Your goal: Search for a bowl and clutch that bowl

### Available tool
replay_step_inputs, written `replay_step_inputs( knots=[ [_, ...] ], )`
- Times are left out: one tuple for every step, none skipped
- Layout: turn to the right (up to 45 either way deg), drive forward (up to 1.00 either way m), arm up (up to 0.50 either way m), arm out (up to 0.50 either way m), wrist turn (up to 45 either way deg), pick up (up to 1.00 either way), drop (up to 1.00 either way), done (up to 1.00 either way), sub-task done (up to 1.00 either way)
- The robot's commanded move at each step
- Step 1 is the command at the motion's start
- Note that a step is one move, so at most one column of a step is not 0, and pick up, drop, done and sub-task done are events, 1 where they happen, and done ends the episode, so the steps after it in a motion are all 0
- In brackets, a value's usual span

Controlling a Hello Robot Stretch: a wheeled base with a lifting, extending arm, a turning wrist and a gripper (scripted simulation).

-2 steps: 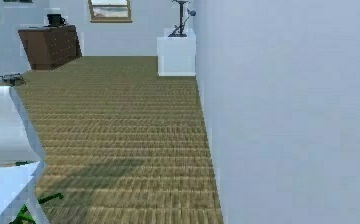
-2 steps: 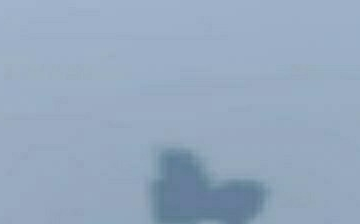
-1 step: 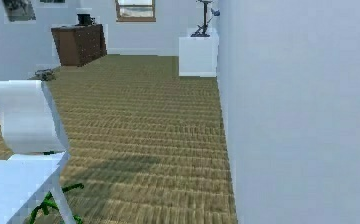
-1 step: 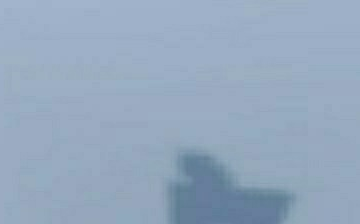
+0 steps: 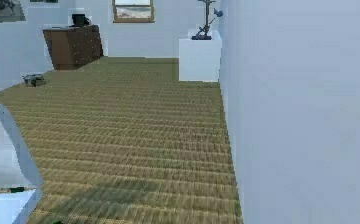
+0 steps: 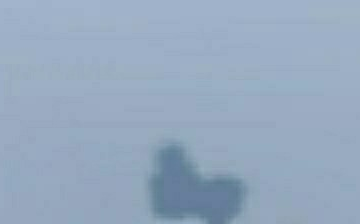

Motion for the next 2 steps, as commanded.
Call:
replay_step_inputs(
  knots=[
    [45.0,0.0,0.0,0.0,0.0,0.0,0.0,0.0,0.0],
    [45.0,0.0,0.0,0.0,0.0,0.0,0.0,0.0,0.0]
  ],
)
